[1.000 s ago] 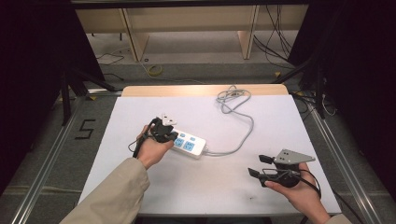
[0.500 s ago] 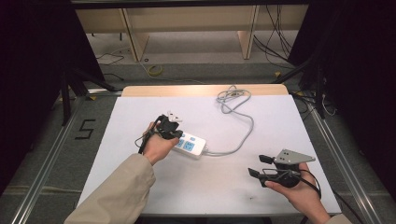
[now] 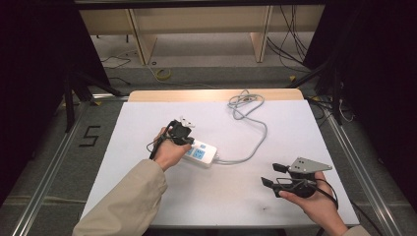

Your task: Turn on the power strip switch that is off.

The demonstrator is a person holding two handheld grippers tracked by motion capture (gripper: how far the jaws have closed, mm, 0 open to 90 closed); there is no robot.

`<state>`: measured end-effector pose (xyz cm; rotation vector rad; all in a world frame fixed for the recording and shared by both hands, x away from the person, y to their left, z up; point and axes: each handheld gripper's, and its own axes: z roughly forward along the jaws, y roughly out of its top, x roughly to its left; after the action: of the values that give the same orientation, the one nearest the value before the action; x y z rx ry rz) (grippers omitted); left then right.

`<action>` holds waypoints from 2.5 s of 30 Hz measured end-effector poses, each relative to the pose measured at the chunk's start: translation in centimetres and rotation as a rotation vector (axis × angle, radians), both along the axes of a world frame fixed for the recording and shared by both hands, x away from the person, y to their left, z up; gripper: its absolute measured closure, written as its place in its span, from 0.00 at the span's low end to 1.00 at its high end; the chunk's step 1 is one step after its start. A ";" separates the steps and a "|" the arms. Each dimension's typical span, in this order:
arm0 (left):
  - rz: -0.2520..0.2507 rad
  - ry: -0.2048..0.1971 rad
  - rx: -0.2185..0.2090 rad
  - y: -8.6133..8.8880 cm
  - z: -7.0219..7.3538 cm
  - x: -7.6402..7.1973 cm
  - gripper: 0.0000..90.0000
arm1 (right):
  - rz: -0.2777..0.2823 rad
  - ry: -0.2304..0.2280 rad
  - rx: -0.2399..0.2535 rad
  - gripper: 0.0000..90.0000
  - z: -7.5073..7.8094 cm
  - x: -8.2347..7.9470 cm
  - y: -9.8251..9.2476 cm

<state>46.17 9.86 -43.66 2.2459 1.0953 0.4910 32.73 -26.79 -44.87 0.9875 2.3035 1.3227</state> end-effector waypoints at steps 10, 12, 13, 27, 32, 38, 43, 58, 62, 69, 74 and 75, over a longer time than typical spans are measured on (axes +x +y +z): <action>0.007 0.014 0.002 -0.3 -0.1 0.6 1.00 | 0.000 0.002 0.000 0.36 0.0 0.0 0.0; 0.005 0.013 0.005 -0.3 -0.1 0.7 1.00 | 0.000 0.002 0.000 0.36 0.0 0.0 0.0; 0.008 0.015 0.003 -0.4 0.0 0.7 1.00 | -0.001 0.003 0.000 0.36 0.0 0.0 0.0; -0.002 0.034 0.026 -1.2 0.0 1.6 1.00 | 0.001 0.003 0.004 0.36 0.0 0.0 0.0; 0.004 0.038 0.034 -1.2 -0.1 2.0 1.00 | 0.001 0.005 0.004 0.36 0.0 0.0 0.0; 0.004 0.052 0.053 -1.1 -0.2 2.3 1.00 | 0.001 0.005 0.005 0.36 0.0 0.0 0.0; 0.002 0.066 0.064 -1.3 -0.3 2.6 1.00 | 0.001 0.005 0.009 0.36 -0.1 0.1 0.0; 0.000 0.090 0.077 -1.3 -0.5 2.8 1.00 | 0.002 0.004 0.006 0.36 -0.1 0.0 0.0; 0.009 0.094 0.079 -1.4 -0.5 2.7 1.00 | 0.002 0.005 0.006 0.36 -0.1 0.0 0.0; 0.013 0.098 0.094 -1.6 -0.6 2.8 1.00 | 0.001 0.005 0.005 0.36 0.0 0.0 0.0; 0.016 0.107 0.092 -1.5 -0.6 2.8 1.00 | 0.001 0.005 0.006 0.36 -0.1 0.0 0.0; 0.016 0.107 0.093 -1.6 -0.6 2.9 1.00 | 0.001 0.005 0.007 0.36 -0.1 0.0 0.0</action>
<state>49.02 8.29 -44.25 2.3692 1.1669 0.4414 32.73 -26.80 -44.93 0.9929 2.3054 1.3308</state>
